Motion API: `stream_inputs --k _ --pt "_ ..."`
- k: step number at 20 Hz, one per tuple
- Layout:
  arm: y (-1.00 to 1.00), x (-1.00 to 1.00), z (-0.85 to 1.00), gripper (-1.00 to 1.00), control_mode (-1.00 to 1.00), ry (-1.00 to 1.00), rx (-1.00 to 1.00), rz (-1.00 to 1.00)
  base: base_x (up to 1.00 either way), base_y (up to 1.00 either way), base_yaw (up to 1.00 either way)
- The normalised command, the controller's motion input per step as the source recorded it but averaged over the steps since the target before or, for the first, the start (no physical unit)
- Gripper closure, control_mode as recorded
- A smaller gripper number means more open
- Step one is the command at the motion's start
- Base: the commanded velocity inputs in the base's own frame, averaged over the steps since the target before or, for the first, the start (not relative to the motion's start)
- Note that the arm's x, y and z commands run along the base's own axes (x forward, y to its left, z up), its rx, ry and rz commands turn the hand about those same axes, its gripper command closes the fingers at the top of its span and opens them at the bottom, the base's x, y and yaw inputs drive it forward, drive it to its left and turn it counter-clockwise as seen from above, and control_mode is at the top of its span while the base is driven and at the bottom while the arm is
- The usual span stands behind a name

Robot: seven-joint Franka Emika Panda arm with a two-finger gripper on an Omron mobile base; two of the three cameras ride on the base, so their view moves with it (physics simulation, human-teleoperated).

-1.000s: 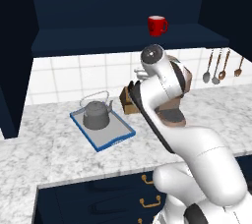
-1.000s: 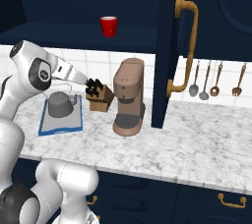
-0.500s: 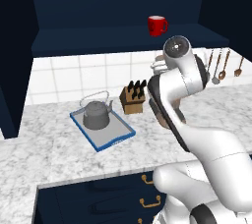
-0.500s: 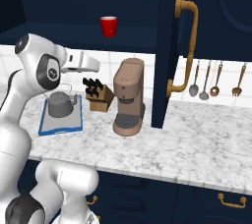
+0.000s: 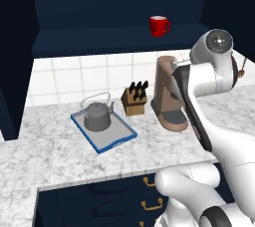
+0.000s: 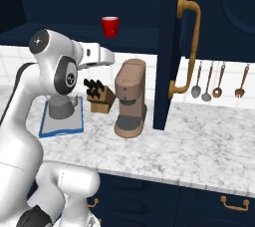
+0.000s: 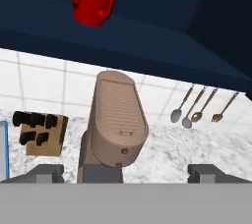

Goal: Pick the kettle from the counter and place it on the tray. Then pick the mug from the cabinet and place it on the tray. Then close the cabinet doors.

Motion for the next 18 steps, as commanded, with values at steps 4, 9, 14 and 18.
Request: stream_inputs --k 4,9,14,18 --pt "0.0 -0.03 0.26 -1.0 -1.0 -0.07 0.2 0.07 0.0 0.0 0.0" --pt "-0.02 -0.08 0.31 -1.0 -1.0 -0.17 0.22 0.11 0.0 0.0 0.0" --pt "-0.01 0.0 0.39 -1.0 -1.0 -0.15 0.1 0.05 0.0 0.0 0.0" --pt "-0.01 0.19 0.36 -1.0 -1.0 -0.07 0.1 0.06 0.0 0.0 0.0"
